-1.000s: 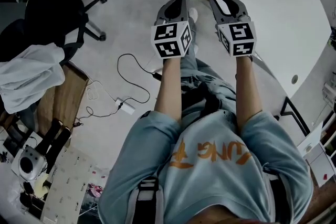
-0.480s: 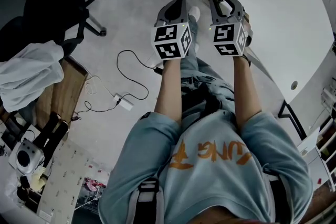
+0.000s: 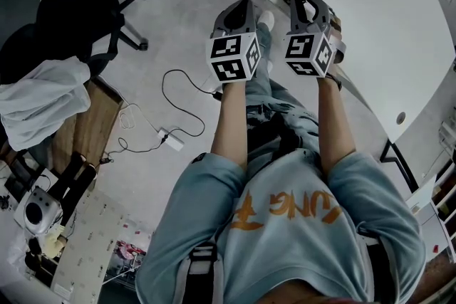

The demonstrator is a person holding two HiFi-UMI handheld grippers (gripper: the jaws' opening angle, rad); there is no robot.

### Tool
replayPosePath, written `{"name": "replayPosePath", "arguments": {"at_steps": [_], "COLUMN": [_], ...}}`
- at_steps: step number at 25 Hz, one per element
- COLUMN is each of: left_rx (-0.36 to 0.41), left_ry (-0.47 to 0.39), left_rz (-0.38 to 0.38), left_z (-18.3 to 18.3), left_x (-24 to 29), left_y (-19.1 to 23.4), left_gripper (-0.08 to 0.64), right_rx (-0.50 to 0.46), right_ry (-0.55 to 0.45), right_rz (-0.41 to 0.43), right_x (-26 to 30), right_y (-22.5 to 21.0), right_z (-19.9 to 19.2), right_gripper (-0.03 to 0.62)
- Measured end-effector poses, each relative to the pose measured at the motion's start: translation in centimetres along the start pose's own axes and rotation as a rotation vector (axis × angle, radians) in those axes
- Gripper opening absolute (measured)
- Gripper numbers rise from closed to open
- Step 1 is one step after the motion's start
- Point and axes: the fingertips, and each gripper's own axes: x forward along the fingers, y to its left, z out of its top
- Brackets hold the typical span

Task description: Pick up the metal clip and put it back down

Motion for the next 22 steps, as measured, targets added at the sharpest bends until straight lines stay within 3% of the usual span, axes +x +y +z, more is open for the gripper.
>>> {"name": "replayPosePath", "arguments": {"at_steps": [6,19,22], "left_rx": [0.022,0.123,0.145], "left_ry": [0.001,-0.014,-0.021], "left_rz": [-0.008,-0.111,-0.148], "left_z": [0.2,2.4,2.9], "left_x": [0.0,-0.4,-0.5], "left_y": [-0.5,-4.3,-6.3], "left_gripper": [0.021,0.021,0.021], "right_rx": [0.013,0.393,0.435], "right_ry": [-0.004,-0.061,-0.086], "right_rz": [-0.063,-0.146,-0.172], "right_x": [-0.2,-4.4,-6.2], "right_y": [-1.8,-6.1,-7.3], "right_z": [0.0,-1.1,-1.6], "right_gripper": [0.032,0.031,0.031]}}
